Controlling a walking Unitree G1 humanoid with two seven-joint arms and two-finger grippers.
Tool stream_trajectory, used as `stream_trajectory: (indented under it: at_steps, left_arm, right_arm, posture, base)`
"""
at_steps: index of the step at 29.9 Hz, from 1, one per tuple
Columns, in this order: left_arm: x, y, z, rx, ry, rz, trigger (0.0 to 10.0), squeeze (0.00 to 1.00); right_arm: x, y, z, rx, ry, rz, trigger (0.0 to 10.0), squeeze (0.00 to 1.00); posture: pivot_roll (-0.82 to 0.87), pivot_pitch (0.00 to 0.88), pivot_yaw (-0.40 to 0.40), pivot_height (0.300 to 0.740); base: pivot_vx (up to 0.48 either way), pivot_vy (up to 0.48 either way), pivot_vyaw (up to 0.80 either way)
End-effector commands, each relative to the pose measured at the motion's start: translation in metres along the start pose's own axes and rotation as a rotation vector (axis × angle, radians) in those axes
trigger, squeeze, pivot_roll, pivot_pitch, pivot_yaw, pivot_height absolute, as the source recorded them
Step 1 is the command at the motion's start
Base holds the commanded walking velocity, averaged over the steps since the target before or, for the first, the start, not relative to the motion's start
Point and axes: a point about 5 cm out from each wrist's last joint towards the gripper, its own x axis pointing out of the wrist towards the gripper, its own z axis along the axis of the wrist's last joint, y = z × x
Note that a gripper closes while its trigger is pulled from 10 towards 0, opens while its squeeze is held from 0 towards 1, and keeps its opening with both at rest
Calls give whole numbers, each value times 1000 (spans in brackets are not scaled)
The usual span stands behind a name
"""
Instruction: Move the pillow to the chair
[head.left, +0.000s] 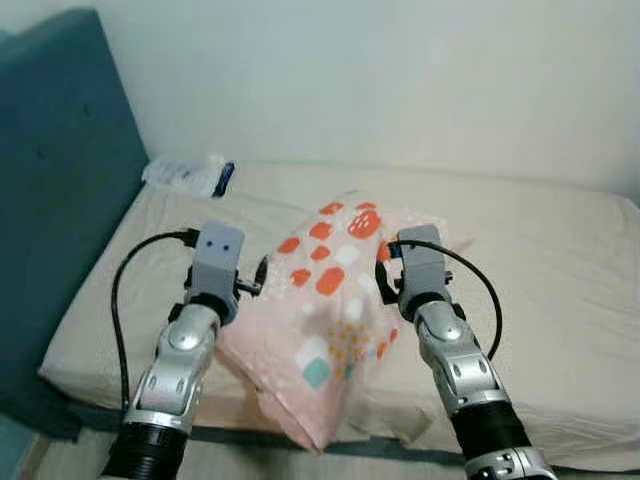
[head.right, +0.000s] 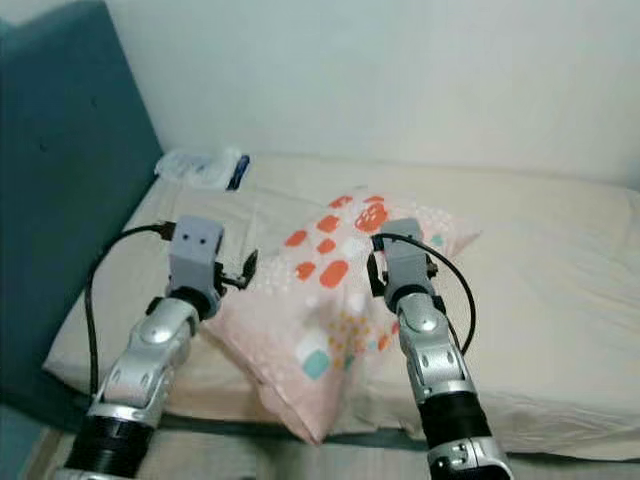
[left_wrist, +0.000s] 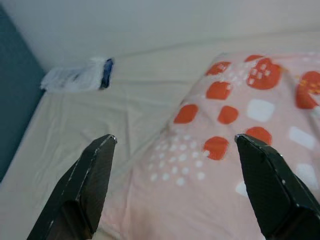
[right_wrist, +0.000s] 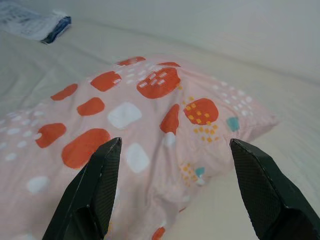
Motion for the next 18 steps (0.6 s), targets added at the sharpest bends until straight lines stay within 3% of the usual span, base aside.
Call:
stream_trajectory:
  at_steps: [1,18]
  left_arm:
    - [0,-1,-3,1,21,-6,10000,0]
    - [0,1,-6,-34,38,9,10000,0]
  right_arm:
    - [-1,-4,0,21,1,-12,10000,0]
    - [0,-2,-1,42,21,2,10000,0]
  posture:
    - [-8,68,-8,740]
    - [-7,78,-9,740]
  base:
    - [0,0,0]
    - [0,0,0]
